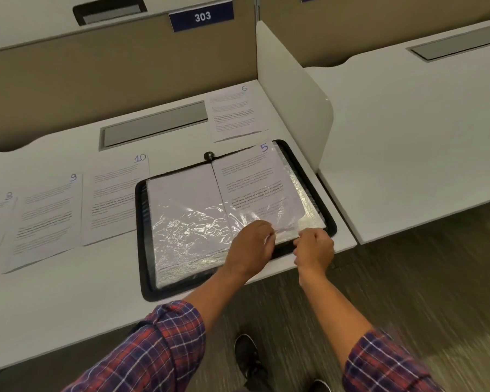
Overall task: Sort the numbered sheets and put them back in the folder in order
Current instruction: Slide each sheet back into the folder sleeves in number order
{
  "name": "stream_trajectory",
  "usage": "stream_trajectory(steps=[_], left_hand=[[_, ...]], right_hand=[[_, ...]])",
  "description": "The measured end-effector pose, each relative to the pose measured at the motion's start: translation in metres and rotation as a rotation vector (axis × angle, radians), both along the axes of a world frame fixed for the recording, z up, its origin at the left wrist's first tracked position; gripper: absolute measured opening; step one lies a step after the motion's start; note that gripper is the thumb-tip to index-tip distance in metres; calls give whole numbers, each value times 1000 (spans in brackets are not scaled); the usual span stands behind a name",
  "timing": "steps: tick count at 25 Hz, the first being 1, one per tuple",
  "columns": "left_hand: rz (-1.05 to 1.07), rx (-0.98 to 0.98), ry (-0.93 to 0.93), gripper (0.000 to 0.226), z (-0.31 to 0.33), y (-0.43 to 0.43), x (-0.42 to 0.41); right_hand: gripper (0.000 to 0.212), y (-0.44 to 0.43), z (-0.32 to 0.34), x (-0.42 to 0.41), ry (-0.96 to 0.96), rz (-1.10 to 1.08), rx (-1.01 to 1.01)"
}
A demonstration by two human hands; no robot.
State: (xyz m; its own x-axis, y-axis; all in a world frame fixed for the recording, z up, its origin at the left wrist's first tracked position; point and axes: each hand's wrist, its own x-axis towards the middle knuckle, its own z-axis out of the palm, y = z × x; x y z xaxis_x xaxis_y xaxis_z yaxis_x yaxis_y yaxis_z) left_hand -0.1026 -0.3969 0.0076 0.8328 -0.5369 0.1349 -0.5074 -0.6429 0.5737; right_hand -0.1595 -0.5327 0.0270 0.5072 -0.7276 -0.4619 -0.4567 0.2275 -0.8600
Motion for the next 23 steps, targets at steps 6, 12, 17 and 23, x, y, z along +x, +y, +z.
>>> stream_trajectory(steps=[6,12,17,23], left_hand=[[-11,-48,16,18,-2,5,-1],[226,-353,324,26,35,17,16],[502,-693,809,57,102,57,64],[556,-714,863,36,119,134,84]], right_hand=[[40,-21,5,17,68,251,-226],[17,3,45,32,-115,299,-360],[13,73,62,34,-393,554,-502],[35,147,52,36,-455,889,-634]])
